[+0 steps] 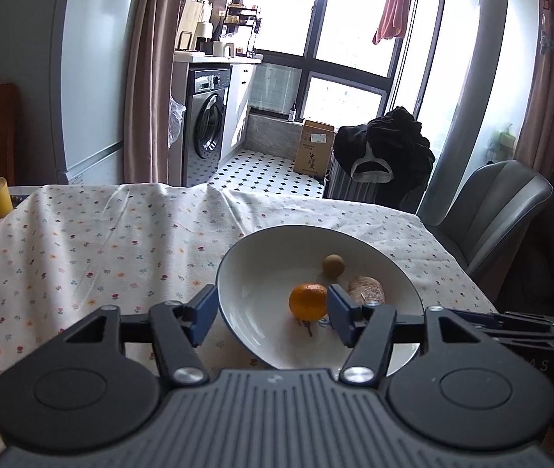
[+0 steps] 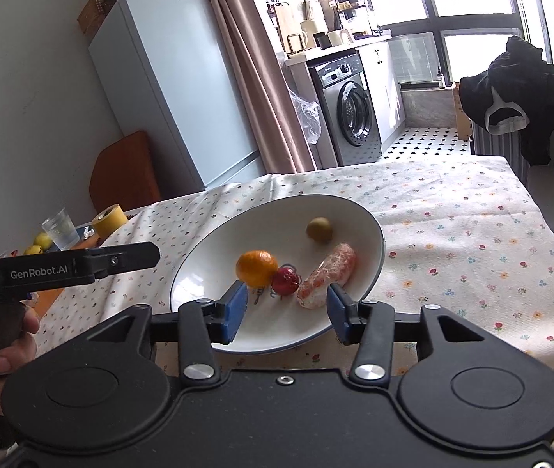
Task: Organize fruits
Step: 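Open the right tool to drop the plum while the left tool releases the orange in the bowl, then move both open tools back from the bowl toward the remaining fruits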
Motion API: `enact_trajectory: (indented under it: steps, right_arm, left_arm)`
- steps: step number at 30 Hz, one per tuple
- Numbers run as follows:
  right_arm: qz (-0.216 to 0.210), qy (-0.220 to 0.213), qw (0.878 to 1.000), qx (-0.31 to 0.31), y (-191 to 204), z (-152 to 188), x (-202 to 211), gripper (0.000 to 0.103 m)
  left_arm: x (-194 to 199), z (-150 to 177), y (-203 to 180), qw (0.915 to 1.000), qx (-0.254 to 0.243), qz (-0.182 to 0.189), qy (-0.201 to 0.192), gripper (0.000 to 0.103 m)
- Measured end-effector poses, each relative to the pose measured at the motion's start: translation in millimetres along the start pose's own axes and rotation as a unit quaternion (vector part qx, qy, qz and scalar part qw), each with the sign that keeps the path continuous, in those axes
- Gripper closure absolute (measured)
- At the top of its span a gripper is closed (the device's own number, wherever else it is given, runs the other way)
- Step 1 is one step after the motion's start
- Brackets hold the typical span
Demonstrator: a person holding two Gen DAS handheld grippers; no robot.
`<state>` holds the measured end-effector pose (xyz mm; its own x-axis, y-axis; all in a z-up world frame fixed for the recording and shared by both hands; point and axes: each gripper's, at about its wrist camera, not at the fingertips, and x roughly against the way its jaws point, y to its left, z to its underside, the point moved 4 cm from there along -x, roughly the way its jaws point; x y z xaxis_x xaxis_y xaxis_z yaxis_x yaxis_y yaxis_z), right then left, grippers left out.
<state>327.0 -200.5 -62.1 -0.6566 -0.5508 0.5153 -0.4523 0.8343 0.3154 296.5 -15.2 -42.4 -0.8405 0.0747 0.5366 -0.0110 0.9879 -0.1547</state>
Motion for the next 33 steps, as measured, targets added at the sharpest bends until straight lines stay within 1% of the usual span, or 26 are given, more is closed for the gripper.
enact_trajectory:
  steps: [3,5,7,9,12,14,17,19,24,26,30,33]
  right_arm:
    - [-0.002,-0.001,1.0,0.001,2.9,1.1,4.5,0.055]
    - [0.0,-0.002,1.0,0.002,4.6,2.2,7.2,0.054]
    - [-0.001,-0.002,1.0,0.002,5.7,2.7,8.9,0.054]
    - [-0.002,-0.001,1.0,0.003,8.3,4.3,11.2,0.053]
    - [-0.002,-0.004,1.0,0.003,13.1,7.7,18.8,0.049]
    - [-0.003,-0.014,1.0,-0.001,16.1,10.1,27.4,0.041]
    - [-0.012,-0.019,1.0,0.001,23.2,13.6,37.5,0.039]
    - [-0.014,-0.02,1.0,0.003,27.5,15.3,42.1,0.038]
    - [-0.019,-0.023,1.0,0.011,36.5,17.8,54.6,0.032]
    - [-0.018,-0.028,0.999,0.015,39.3,19.0,60.3,0.026]
    - [-0.018,-0.03,0.999,0.016,43.3,22.0,68.9,0.024]
    - [-0.017,-0.031,0.999,0.025,46.8,24.1,75.2,0.021]
  left_arm:
    - [8.9,-1.2,3.7,0.9999,0.007,-0.008,-0.007,0.037]
    - [16.0,-0.9,6.0,0.9998,0.009,-0.013,-0.015,0.029]
    - [23.0,0.0,7.6,0.9996,0.009,-0.017,-0.021,0.026]
    - [29.1,1.6,10.1,0.9995,0.011,-0.02,-0.021,0.025]
    - [39.9,5.1,15.5,0.9993,0.018,-0.024,-0.022,0.023]
    - [50.9,9.9,19.4,0.9991,0.018,-0.027,-0.026,0.02]
    - [64.8,16.2,27.0,0.9987,0.03,-0.032,-0.028,0.015]
    - [73.3,19.7,31.2,0.9983,0.036,-0.035,-0.028,0.014]
    - [97.6,31.3,45.9,0.9967,0.061,-0.039,-0.036,0.011]
    - [104.7,35.3,52.1,0.9962,0.066,-0.043,-0.036,0.011]
    - [117.4,38.9,61.4,0.9947,0.077,-0.054,-0.043,0.011]
    - [127.6,41.0,63.5,0.9944,0.079,-0.053,-0.046,0.011]
